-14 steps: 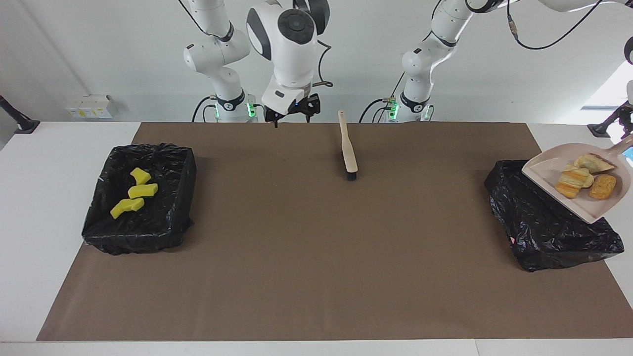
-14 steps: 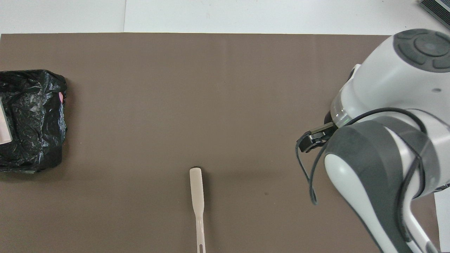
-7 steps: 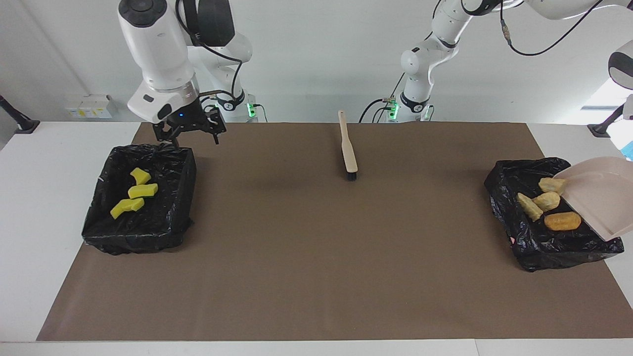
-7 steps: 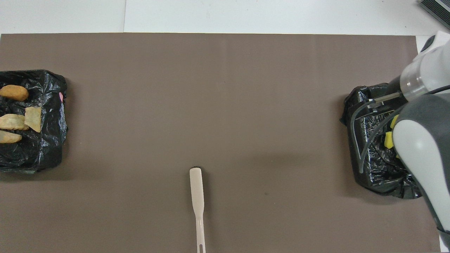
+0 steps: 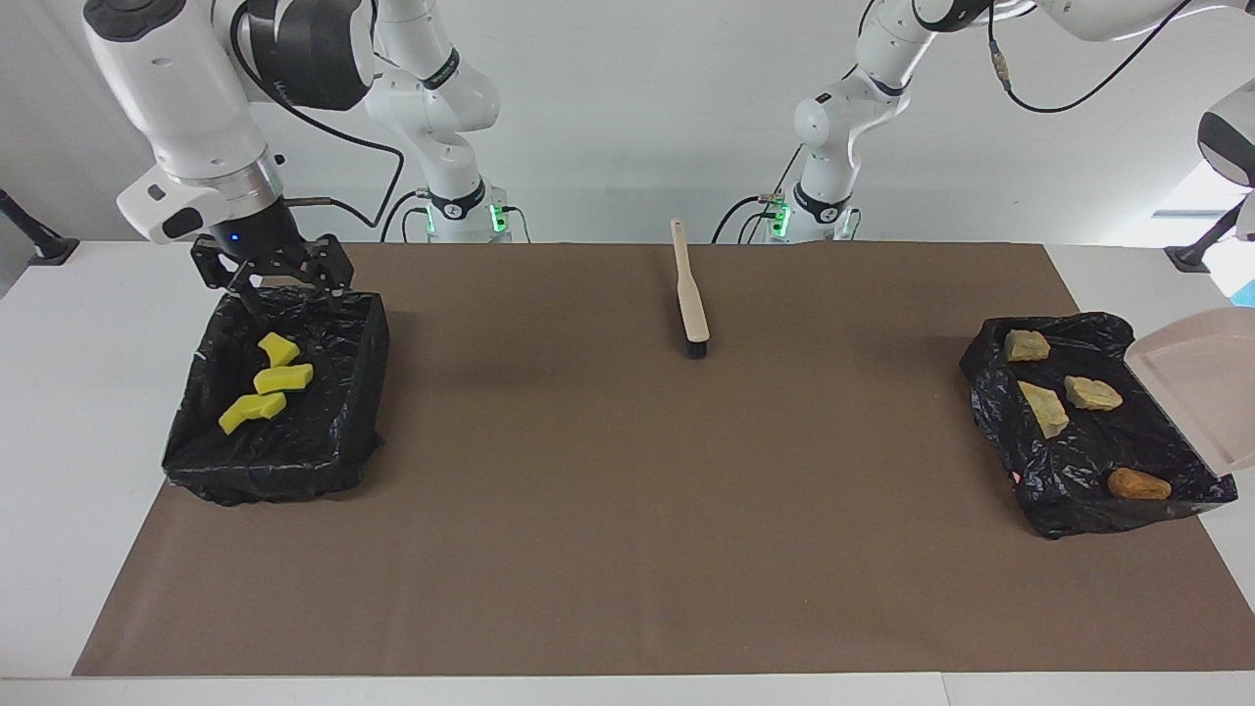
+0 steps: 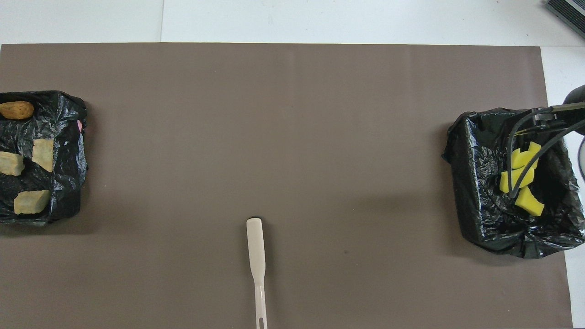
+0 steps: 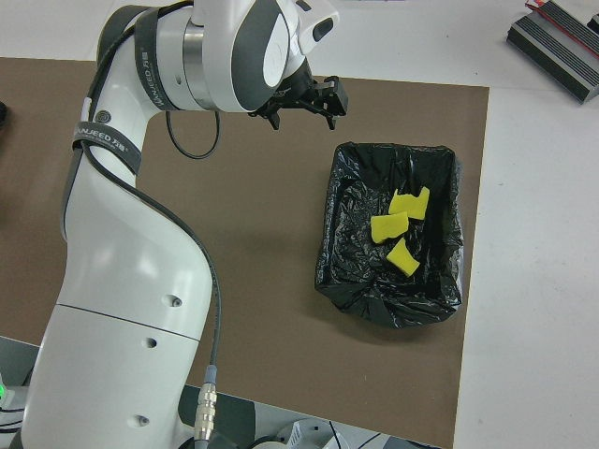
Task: Sweep and dump trash in bin
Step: 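Tip the dustpan over the near bin with the left gripper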
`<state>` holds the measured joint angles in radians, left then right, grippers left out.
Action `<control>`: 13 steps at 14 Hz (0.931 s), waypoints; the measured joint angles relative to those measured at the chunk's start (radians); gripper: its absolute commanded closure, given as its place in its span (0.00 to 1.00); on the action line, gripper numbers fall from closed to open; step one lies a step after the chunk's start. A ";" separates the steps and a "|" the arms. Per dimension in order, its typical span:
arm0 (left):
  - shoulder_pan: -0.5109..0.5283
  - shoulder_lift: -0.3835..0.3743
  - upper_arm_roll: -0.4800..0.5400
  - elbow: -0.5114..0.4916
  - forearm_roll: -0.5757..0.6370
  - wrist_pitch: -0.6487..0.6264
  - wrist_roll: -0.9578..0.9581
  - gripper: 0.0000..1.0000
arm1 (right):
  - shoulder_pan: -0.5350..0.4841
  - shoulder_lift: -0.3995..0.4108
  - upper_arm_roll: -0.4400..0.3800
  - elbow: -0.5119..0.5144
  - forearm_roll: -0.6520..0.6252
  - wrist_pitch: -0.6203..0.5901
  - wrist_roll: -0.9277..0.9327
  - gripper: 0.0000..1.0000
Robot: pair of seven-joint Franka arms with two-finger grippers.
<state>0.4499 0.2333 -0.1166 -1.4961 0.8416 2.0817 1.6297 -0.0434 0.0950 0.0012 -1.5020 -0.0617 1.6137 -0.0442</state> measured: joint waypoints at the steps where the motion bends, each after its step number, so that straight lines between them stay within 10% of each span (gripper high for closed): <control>1: -0.019 -0.005 -0.001 0.001 0.000 -0.001 -0.002 1.00 | -0.001 -0.010 -0.009 0.000 0.003 -0.015 0.010 0.00; 13: -0.063 -0.166 0.000 -0.005 -0.577 -0.410 -0.313 1.00 | 0.001 -0.142 -0.054 -0.075 0.061 -0.075 0.015 0.00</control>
<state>0.3872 0.0674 -0.1166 -1.5008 0.2643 1.6713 1.3170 -0.0420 -0.0467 -0.0531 -1.5768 -0.0002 1.5387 -0.0296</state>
